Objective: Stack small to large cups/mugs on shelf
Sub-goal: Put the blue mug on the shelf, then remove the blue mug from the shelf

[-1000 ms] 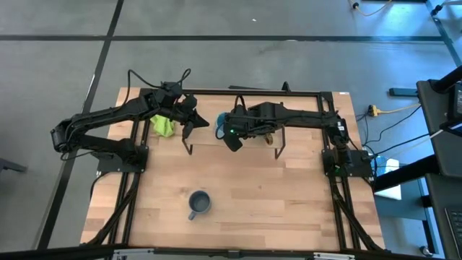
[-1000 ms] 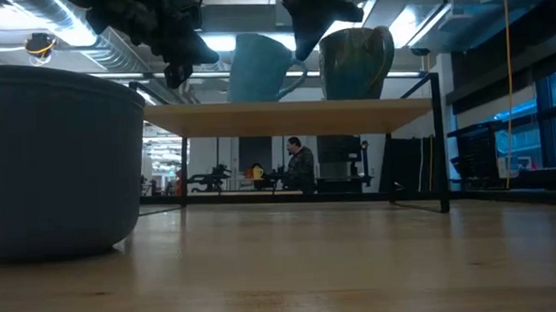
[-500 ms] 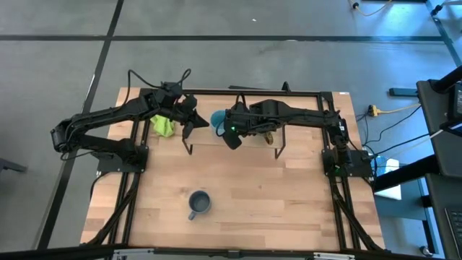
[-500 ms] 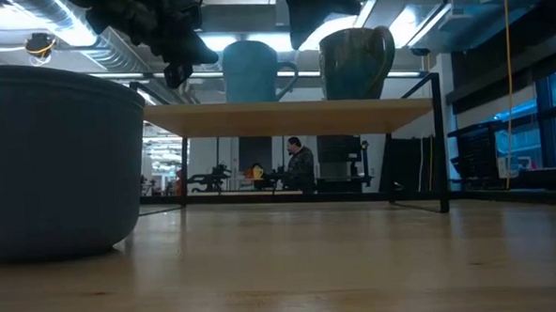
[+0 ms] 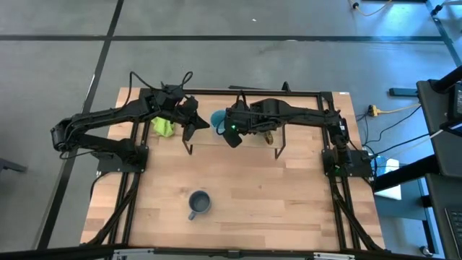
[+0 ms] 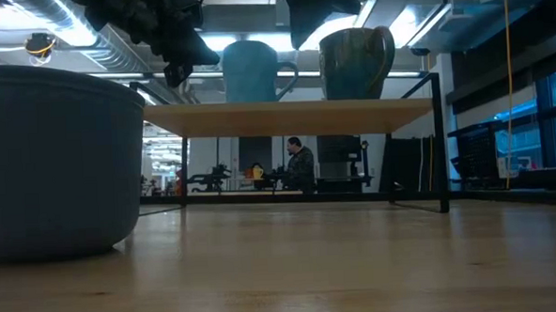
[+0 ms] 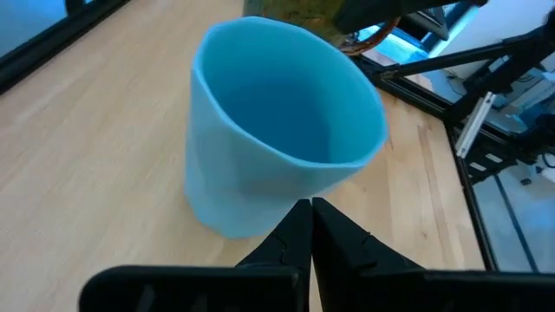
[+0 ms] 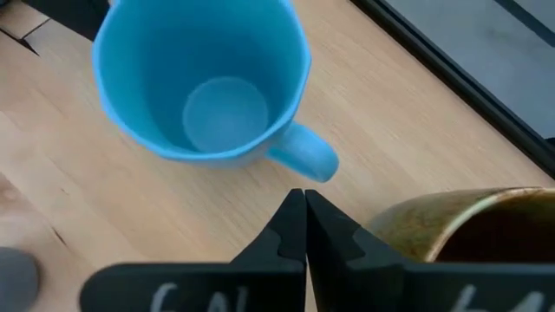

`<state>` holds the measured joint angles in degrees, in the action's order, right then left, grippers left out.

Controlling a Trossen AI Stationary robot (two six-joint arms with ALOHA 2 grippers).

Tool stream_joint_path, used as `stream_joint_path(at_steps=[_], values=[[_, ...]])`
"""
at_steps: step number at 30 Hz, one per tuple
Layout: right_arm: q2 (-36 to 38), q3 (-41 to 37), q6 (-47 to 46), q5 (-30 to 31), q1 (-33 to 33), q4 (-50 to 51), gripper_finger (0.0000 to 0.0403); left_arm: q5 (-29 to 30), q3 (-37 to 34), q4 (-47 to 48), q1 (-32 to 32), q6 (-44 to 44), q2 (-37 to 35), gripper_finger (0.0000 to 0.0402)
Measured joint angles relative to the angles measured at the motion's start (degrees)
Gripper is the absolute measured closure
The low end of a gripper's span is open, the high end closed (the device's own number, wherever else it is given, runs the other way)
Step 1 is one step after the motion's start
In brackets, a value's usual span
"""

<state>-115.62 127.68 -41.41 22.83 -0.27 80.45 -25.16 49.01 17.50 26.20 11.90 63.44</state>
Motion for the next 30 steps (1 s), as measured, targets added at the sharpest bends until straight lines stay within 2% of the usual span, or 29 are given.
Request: stream_joint_path(at_steps=[6, 10, 15, 26, 30], values=[[0.73, 4.11, 1.36, 0.89, 0.02, -1.03, 0.0391, 0.69, 0.00, 0.35, 0.02, -0.64, 0.00, 0.0398], [0.94, 7.44, 2.99, 2.63, -0.30, -1.40, 0.0397, 1.64, 0.00, 1.34, 0.02, -1.55, 0.00, 0.0400], [1.12, 7.04, 2.49, -1.02, -2.81, -0.23, 0.0399, 2.09, 0.00, 1.38, 0.59, -1.55, 0.00, 0.0400], [0.75, 7.02, 3.09, -4.04, -4.02, -2.10, 0.0397, 1.99, 0.00, 0.58, 3.54, -3.24, 0.00, 0.0399], [0.75, 7.02, 4.00, -4.90, -2.23, -3.11, 0.0383, -1.43, 0.00, 4.13, 3.91, -5.26, -0.15, 0.0400]])
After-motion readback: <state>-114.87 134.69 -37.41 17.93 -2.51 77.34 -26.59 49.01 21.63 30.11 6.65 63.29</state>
